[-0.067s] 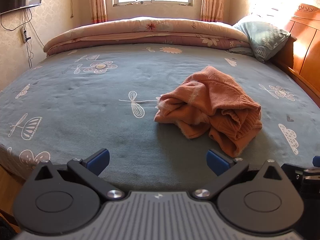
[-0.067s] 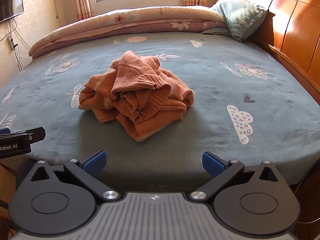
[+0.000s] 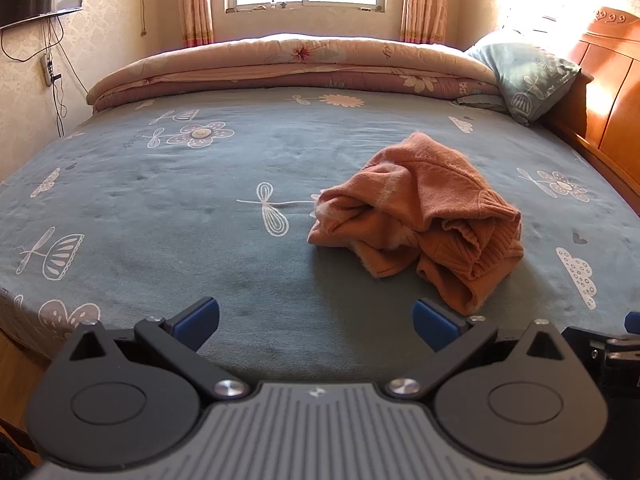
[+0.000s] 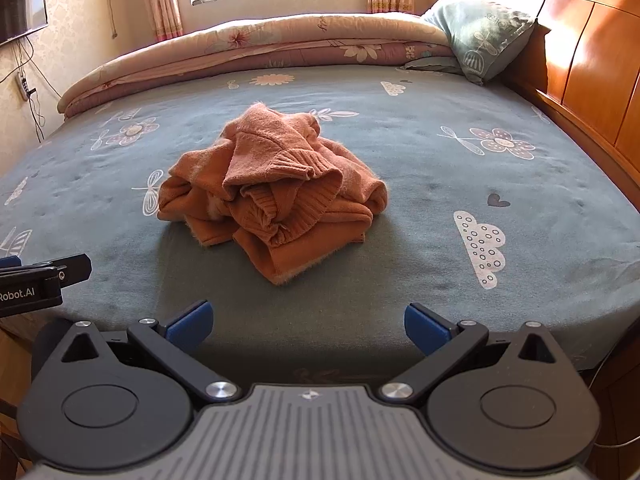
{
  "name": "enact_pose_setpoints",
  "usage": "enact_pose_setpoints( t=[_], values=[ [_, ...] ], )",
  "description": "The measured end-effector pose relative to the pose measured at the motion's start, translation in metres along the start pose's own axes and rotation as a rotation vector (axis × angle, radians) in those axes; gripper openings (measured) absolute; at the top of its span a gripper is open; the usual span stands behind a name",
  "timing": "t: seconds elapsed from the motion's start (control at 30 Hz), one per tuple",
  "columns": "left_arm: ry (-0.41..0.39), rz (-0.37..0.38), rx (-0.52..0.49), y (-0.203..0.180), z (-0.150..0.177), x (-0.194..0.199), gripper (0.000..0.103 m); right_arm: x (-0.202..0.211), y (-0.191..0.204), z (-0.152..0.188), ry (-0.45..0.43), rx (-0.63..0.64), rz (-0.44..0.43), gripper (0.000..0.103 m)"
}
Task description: Fold clothes
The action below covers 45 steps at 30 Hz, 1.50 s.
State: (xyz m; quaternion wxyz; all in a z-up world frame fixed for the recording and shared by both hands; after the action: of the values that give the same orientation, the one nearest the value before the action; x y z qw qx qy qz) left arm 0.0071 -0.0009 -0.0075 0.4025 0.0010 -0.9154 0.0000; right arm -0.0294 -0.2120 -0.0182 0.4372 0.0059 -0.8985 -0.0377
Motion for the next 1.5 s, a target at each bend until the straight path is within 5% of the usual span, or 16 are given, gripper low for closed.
enact_pose_setpoints(
  t=[1.5],
  values=[
    [-0.001, 0.013, 0.021, -0.0012, 0.0002, 0.0, 0.103, -0.0016, -0.0095, 0.002, -0.006, -0.029, -0.013, 0.103]
  ],
)
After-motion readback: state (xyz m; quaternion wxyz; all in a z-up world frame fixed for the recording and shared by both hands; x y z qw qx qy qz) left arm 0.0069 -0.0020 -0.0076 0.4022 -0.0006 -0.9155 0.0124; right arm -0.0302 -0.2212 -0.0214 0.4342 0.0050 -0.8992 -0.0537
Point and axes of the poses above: each gripper's, at about its wrist camera, not at the fingertips, and x roughly against the way its jaws point, y to its left, z to its underside, the point moved 1 cm from there along -x, roughly the way its jaws point, and after that the axes turned 7 degrees about y, right-handed, at the moved point
